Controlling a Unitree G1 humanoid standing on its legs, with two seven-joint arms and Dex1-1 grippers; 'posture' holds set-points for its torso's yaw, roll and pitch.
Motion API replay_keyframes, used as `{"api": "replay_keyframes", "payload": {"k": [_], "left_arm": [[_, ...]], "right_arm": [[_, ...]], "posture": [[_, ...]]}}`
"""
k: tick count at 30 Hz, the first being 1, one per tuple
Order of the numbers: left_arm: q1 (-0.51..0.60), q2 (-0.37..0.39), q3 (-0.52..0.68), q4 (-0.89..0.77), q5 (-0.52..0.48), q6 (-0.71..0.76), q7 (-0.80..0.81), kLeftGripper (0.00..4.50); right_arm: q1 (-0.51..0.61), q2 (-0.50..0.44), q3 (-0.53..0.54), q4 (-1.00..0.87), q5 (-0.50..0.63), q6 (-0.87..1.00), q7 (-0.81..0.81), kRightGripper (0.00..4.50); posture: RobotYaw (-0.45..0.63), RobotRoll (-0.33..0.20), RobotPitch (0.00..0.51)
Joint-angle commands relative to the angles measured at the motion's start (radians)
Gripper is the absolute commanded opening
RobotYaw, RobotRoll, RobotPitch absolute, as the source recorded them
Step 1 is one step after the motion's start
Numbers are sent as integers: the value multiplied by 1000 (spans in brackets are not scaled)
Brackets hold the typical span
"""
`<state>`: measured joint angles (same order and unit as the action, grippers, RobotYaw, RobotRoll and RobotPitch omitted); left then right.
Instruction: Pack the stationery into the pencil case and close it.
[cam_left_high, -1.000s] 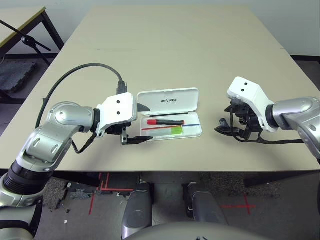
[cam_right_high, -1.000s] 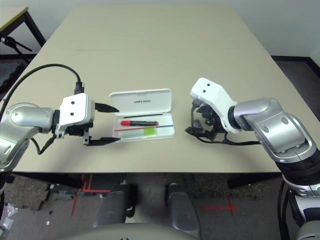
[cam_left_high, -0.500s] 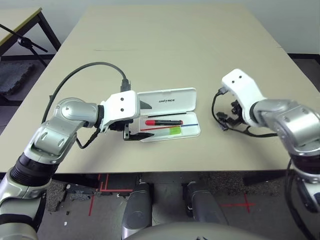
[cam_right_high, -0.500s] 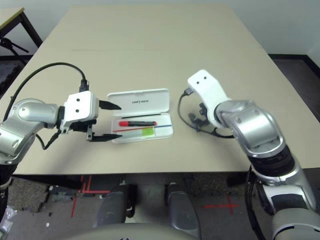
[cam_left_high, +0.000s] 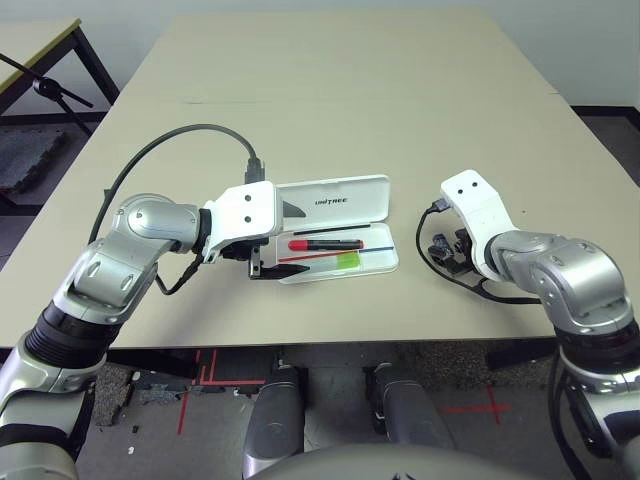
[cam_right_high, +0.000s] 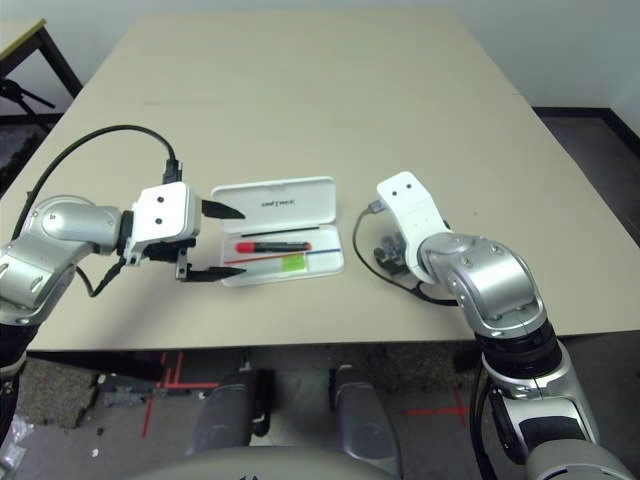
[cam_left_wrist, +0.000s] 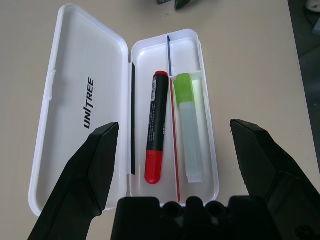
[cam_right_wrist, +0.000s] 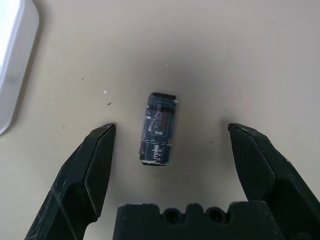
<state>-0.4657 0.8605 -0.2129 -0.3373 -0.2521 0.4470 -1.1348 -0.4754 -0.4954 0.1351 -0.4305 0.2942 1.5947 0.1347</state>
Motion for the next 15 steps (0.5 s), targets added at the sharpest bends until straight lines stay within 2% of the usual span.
{"api": "replay_keyframes", "payload": {"k": [1, 7, 11, 15], "left_arm": [[-7, -4, -10, -18, 6, 8, -3, 4486], [-1, 2, -4, -29, 7, 17, 3, 4486], [2, 3, -2, -38, 5, 25, 6, 4500], [6, 7, 1, -44, 5, 29, 6, 4500]], "right_arm": [[6, 16, 4, 29, 15, 20, -17, 4500], [-9, 36, 15, 66, 5, 20, -30, 4500], [-24, 30, 22, 84, -1, 20, -28, 3189], [-40, 5, 26, 96, 0, 20, -21, 1610]], "posture": [[-19, 0, 122], [-12, 0, 122], [-12, 0, 122], [3, 0, 117]]}}
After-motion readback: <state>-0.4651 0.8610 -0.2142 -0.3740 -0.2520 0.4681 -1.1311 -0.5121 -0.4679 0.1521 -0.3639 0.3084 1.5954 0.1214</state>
